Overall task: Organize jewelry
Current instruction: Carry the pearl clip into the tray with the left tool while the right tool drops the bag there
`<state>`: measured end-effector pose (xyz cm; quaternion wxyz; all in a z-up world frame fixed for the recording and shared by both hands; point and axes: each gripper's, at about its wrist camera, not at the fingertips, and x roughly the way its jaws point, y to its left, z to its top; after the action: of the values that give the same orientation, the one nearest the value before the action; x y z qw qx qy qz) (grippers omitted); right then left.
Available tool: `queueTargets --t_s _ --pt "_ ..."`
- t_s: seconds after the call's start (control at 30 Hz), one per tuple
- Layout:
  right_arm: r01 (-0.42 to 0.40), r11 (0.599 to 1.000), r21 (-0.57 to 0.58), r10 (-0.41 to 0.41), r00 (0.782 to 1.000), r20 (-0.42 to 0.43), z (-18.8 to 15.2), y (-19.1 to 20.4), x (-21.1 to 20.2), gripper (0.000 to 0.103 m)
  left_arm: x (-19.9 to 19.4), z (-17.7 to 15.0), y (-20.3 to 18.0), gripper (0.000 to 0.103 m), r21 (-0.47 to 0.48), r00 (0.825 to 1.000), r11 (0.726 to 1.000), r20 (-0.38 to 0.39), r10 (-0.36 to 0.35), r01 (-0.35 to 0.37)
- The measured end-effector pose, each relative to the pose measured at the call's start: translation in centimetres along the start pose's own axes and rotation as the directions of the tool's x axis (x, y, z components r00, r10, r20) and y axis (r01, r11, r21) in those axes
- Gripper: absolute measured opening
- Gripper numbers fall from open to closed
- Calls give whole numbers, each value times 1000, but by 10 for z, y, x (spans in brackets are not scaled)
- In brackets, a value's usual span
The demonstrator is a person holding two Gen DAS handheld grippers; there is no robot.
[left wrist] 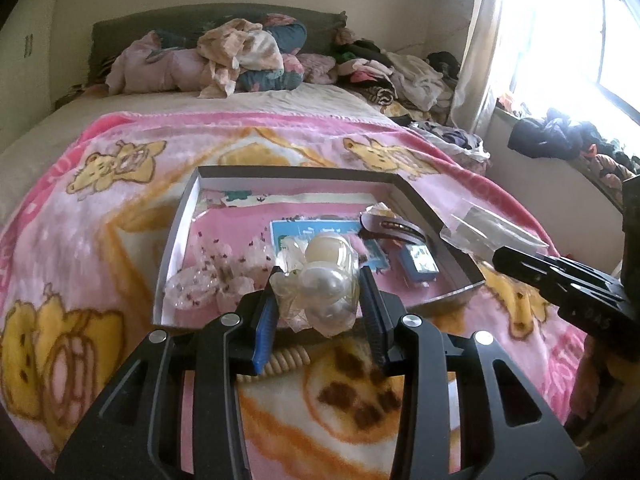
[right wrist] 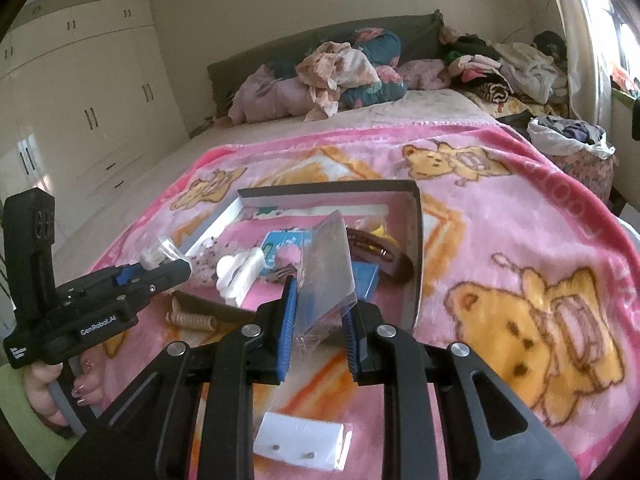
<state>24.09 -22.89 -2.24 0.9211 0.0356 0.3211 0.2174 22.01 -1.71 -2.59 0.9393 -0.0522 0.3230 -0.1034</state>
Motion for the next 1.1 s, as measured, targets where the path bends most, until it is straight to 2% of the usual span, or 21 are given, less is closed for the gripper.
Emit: queueTargets --t_s 0.53,1.1 --pt "31 999 -14 -31 999 9 18 -8 15 21 15 19 -3 29 12 1000 1000 9 -10 10" --pt "42 999 -2 -42 999 -18 22 -22 50 21 57 35 17 29 -25 999 999 -25 33 -34"
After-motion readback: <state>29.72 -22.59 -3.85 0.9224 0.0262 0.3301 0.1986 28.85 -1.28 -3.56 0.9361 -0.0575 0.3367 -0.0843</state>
